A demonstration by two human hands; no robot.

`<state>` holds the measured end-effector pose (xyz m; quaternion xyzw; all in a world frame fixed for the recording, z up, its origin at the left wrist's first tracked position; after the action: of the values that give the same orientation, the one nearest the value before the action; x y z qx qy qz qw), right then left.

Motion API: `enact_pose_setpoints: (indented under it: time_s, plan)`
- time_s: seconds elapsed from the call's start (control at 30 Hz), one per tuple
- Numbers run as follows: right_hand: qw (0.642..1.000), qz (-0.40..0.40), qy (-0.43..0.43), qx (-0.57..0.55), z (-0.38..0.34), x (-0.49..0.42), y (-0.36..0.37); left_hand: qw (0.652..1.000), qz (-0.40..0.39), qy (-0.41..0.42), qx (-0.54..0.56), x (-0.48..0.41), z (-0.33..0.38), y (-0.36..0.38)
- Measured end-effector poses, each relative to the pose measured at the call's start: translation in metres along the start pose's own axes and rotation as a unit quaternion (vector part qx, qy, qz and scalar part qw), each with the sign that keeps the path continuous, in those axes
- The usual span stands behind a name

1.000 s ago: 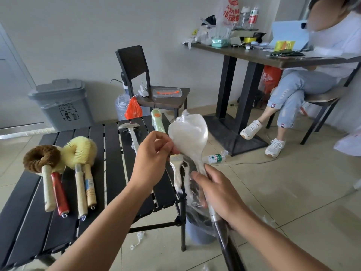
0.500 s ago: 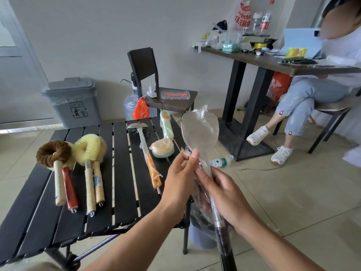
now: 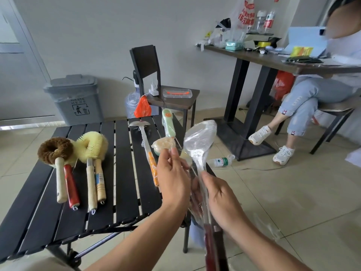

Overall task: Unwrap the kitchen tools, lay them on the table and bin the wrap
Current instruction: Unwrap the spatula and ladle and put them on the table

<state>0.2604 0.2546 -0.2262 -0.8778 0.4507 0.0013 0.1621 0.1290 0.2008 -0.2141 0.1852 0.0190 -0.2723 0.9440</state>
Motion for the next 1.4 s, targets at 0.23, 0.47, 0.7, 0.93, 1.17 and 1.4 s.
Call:
enact_pose_setpoints:
  time_s: [0.23, 0.47, 0.7, 0.93, 1.17, 1.4]
  plan:
    - [0.998, 0.010, 0.041, -0.050, 0.012, 0.000, -0.006, 0.990, -0.062, 0.083, -0.095, -0.009, 0.018, 0.006]
    - [0.989, 0.049, 0.081, -0.117, 0.018, -0.002, -0.012, 0.987, -0.047, 0.105, -0.110, -0.011, 0.026, 0.008]
    - [0.981, 0.053, 0.088, -0.163, 0.011, -0.003, -0.017, 0.985, -0.043, 0.118, -0.115, -0.016, 0.030, 0.007]
    - [0.983, 0.068, 0.103, -0.134, 0.023, -0.007, -0.020, 0.984, -0.021, 0.114, -0.139, -0.017, 0.022, 0.001]
    - [0.954, 0.060, 0.155, -0.249, 0.033, -0.013, -0.026, 0.990, -0.003, 0.111, -0.083, -0.025, 0.026, -0.008]
    - [0.969, 0.050, 0.154, -0.186, 0.037, -0.016, -0.032, 0.986, -0.027, 0.119, -0.116, -0.026, 0.037, -0.004]
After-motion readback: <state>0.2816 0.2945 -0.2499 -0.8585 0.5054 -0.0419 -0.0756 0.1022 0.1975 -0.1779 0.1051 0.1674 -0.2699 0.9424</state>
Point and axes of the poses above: each hand's wrist, its own x-axis away from the middle knuckle, its own y-axis out of the palm, z = x × y, the point moved 8 cm from there along -x, towards the middle knuckle, and after that the axes turned 8 degrees about x, right-handed, at the moved point
